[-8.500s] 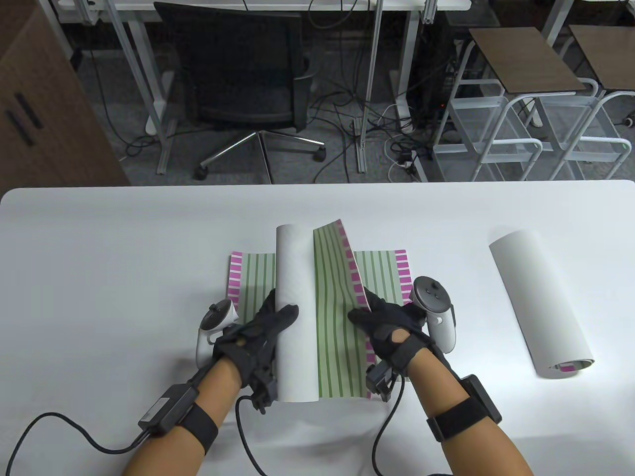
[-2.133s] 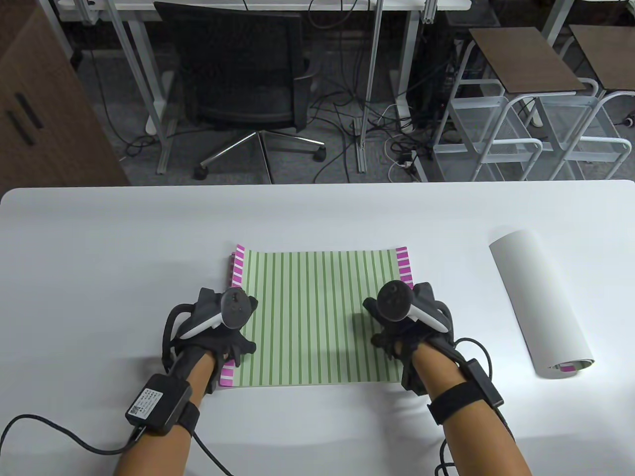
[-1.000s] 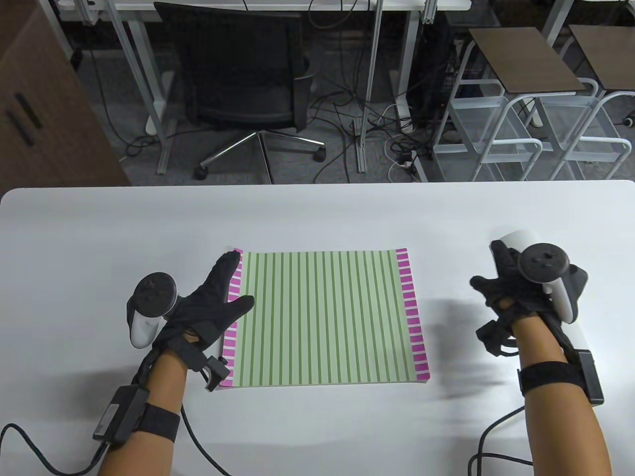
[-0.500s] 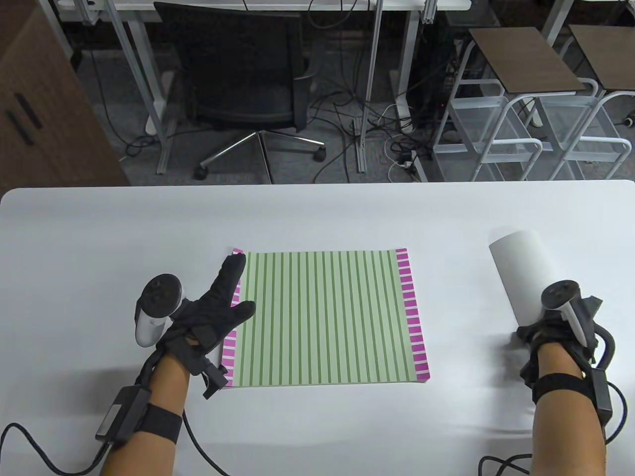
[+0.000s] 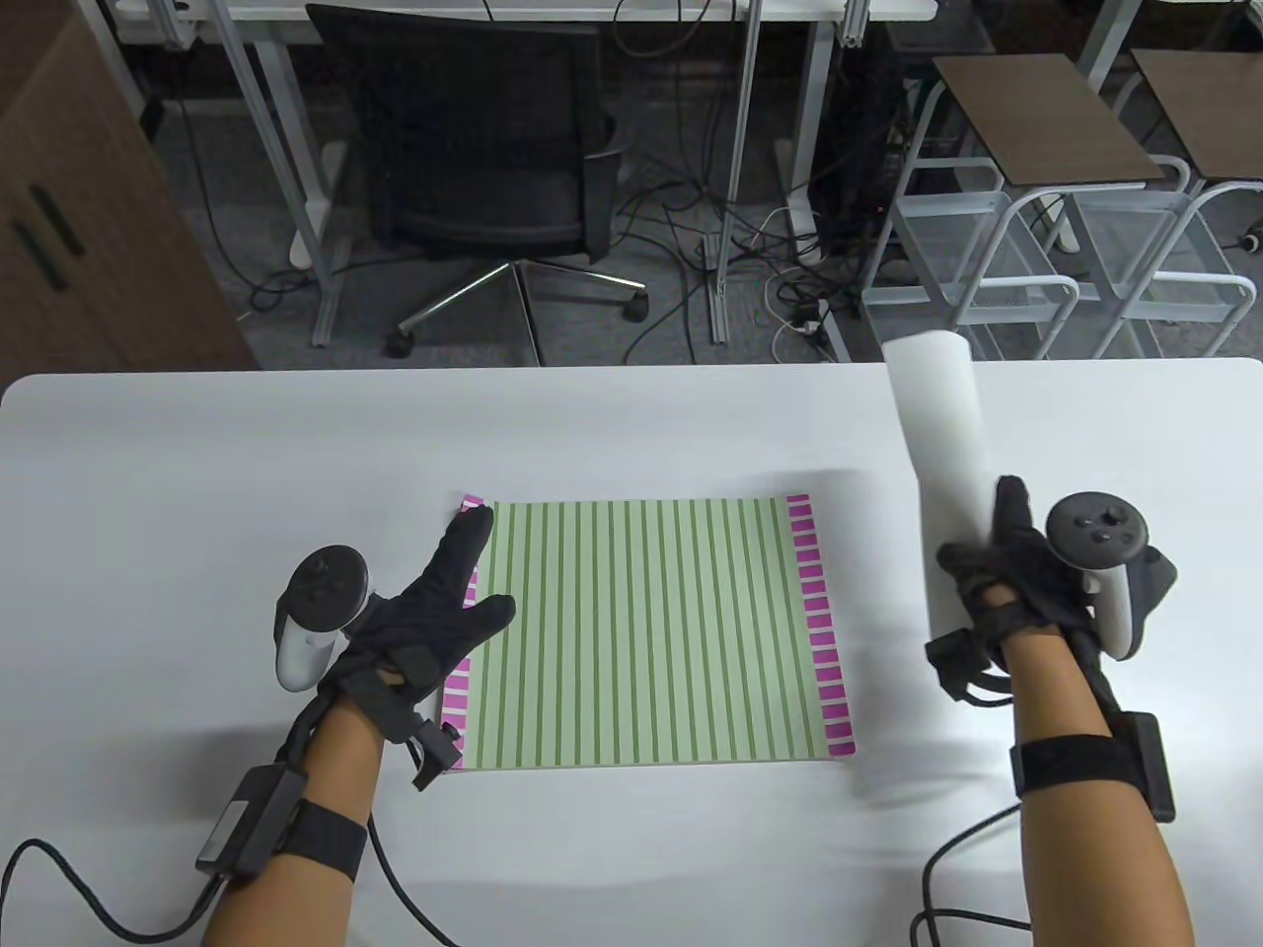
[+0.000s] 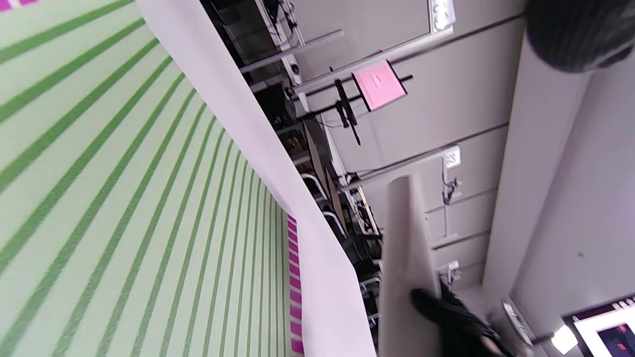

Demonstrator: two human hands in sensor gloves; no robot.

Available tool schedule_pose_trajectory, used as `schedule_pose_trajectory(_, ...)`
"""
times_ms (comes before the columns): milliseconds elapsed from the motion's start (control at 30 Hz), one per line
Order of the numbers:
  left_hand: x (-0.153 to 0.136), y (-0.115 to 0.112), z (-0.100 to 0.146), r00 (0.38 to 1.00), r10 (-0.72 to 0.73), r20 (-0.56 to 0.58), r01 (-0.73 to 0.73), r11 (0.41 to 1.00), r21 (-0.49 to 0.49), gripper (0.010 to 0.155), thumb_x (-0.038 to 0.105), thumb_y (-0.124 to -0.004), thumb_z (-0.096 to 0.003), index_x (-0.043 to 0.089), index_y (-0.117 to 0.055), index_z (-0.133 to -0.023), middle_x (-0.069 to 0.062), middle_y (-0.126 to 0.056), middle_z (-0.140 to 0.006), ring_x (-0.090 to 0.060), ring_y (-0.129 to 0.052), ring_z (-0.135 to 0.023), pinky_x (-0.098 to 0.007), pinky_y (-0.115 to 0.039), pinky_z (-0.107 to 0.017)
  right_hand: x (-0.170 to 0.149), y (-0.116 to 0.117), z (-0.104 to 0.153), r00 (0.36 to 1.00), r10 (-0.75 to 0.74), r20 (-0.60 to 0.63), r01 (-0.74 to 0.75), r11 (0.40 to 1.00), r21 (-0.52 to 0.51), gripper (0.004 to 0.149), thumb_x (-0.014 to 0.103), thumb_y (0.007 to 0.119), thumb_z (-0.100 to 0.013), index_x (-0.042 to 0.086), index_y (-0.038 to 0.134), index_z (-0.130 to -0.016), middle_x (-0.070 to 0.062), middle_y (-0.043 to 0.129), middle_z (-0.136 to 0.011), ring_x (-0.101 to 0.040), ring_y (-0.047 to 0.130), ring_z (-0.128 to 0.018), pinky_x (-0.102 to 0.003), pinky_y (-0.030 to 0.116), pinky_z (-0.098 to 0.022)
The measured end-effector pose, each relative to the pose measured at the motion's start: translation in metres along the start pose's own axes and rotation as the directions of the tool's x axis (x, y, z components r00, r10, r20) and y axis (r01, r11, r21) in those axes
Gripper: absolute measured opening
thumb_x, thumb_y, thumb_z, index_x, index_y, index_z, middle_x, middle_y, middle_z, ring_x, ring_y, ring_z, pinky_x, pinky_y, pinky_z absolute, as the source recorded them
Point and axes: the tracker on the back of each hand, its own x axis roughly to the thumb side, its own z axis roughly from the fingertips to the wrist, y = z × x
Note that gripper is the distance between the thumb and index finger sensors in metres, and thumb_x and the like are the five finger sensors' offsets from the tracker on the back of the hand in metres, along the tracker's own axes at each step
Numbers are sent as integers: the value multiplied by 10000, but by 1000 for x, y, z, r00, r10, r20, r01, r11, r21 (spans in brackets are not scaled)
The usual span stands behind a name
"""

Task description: Unroll mouse pads and stack together

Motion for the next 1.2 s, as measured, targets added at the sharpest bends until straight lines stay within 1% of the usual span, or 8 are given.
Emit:
schedule_pose_trajectory(133,-8,-12,-4,995,96,-32,-95,995,27,922,700,-775,-481,316,-258,-1140,-47,-207,-1195,-399,-222,-1161,-686,-249,-726,32,59,19,970,-216,115,187,958,217,914,298,949,-354,294,305,-1002,-108,580,-934,-385,952,-642,-480,843,-419)
schedule_pose_trajectory(300,-16,-39,-12,951,290,-108,-291,957,6,871,651,-774,-503,280,-310,-1139,-64,-312,-1185,-413,-341,-1147,-670,-331,-733,52,137,46,906,-412,92,305,790,532,918,311,938,-370,356,265,-994,-121,509,-970,-412,931,-664,-497,829,-437)
schedule_pose_trajectory(533,-16,-74,-22,869,473,-144,-490,863,-125,942,678,-739,-521,272,-136,-1120,-78,-288,-1182,-420,-341,-1148,-676,-358,-732,58,192,72,880,-473,49,262,568,780,878,380,903,-407,374,257,-1001,-147,430,-998,-435,879,-726,-516,801,-484)
schedule_pose_trajectory(667,-16,-78,-21,820,549,-160,-566,820,-88,928,593,-742,-553,247,-75,-1098,-52,-419,-1140,-382,-520,-1119,-639,-501,-731,57,198,75,910,-406,85,192,594,781,912,466,898,-403,318,236,-1014,-171,367,-1014,-496,702,-858,-586,688,-563)
schedule_pose_trajectory(767,-18,-77,-19,822,537,-191,-551,835,-20,890,522,-760,-555,265,-103,-1098,-67,-440,-1109,-383,-653,-1049,-590,-629,-693,56,199,74,917,-391,75,187,589,787,966,521,887,-399,238,205,-1022,-178,342,-1016,-525,662,-874,-603,663,-576)
schedule_pose_trajectory(933,-18,-78,-19,833,511,-210,-529,848,-32,869,476,-780,-551,260,-146,-1104,-75,-486,-1088,-337,-761,-978,-540,-700,-657,50,193,68,902,-431,22,252,567,784,1019,571,880,-392,223,152,-1014,-174,338,-1015,-519,671,-871,-596,669,-576)
schedule_pose_trajectory(1033,-16,-80,-20,834,507,-217,-529,847,-56,866,471,-781,-551,255,-151,-1105,-76,-498,-1083,-329,-778,-965,-532,-708,-652,45,188,63,885,-464,-24,309,549,776,1001,549,874,-408,220,147,-1013,-176,347,-1013,-515,701,-855,-587,682,-572)
schedule_pose_trajectory(1200,-15,-82,-21,817,535,-217,-560,825,-75,863,470,-783,-550,248,-161,-1107,-76,-515,-1077,-320,-799,-948,-519,-718,-646,38,184,58,877,-475,-80,365,548,752,838,387,799,-472,211,183,-1012,-181,410,-995,-467,801,-798,-545,749,-530)
